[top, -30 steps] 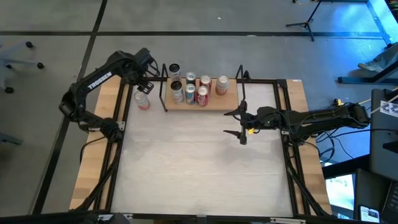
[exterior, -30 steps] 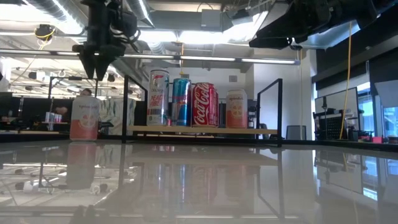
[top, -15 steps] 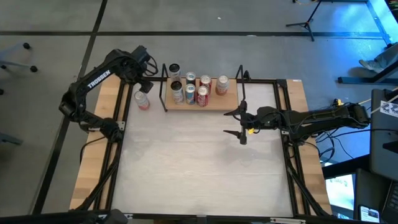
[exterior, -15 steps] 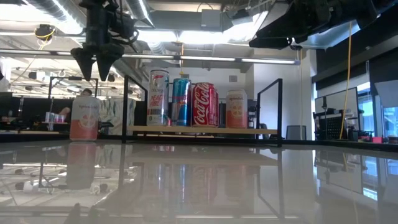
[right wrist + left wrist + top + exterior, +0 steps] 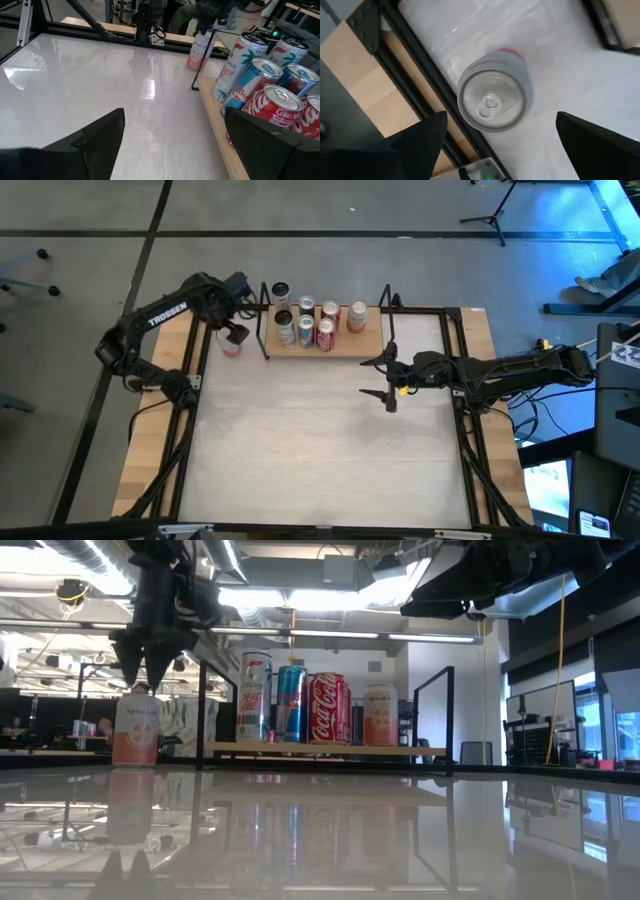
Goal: Place canned beverage on shelf
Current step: Put the orange-white soda can on the shelf aligned with the other orange-white soda can
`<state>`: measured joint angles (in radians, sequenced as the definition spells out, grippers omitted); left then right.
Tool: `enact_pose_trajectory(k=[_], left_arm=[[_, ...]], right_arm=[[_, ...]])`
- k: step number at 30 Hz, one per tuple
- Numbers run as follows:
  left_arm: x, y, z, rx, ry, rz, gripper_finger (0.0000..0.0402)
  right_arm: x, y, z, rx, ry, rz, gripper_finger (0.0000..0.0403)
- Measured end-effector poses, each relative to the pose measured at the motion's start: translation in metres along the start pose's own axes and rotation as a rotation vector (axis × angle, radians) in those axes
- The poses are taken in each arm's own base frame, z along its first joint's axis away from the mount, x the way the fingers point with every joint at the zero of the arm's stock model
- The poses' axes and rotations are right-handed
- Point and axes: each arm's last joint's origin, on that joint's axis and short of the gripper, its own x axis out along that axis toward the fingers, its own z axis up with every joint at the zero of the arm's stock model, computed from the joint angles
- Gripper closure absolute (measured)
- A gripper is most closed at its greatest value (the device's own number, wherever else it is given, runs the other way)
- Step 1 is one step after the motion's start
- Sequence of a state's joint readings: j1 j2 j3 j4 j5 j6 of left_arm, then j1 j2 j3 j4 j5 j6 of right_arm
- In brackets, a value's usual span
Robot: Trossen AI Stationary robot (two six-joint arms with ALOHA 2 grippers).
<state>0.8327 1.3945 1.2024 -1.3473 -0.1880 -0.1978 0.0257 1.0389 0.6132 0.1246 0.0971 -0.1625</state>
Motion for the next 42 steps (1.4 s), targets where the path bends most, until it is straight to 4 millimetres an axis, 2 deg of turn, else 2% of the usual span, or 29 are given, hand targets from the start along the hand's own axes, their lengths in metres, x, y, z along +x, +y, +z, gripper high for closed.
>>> enact_pose_trajectory(k=[6,17,23,26,31,35,42], left_arm=[[0.02,-0.003,-0.003,0.004,0.016,0.04,0.0038],[0.038,-0.006,-0.005,0.003,0.004,0.033,0.0041],[0.056,-0.01,-0.008,0.025,0.005,-0.013,0.0071],[0.058,-0.011,-0.008,0.037,-0.005,-0.032,0.0095],[0.058,-0.013,-0.008,0.06,-0.009,-0.027,0.0128],[0.05,-0.02,-0.018,0.11,-0.018,0.008,0.0131],[0.0,-0.043,-0.06,0.192,-0.078,-0.074,0.0131]], right_arm=[[0.0,0.0,0.001,0.0,-0.006,-0.001,0.0063],[0.0,0.0,0.001,0.0,-0.007,-0.001,0.0063],[0.0,0.0,0.001,0.0,-0.007,-0.001,0.0063],[0.0,0.0,0.001,0.0,-0.007,-0.001,0.0063],[0.0,0.0,0.001,-0.003,-0.007,-0.001,0.0063],[0.0,0.0,0.001,-0.003,-0.007,-0.001,0.0063],[0.0,0.0,0.001,-0.002,-0.007,-0.001,0.0063]])
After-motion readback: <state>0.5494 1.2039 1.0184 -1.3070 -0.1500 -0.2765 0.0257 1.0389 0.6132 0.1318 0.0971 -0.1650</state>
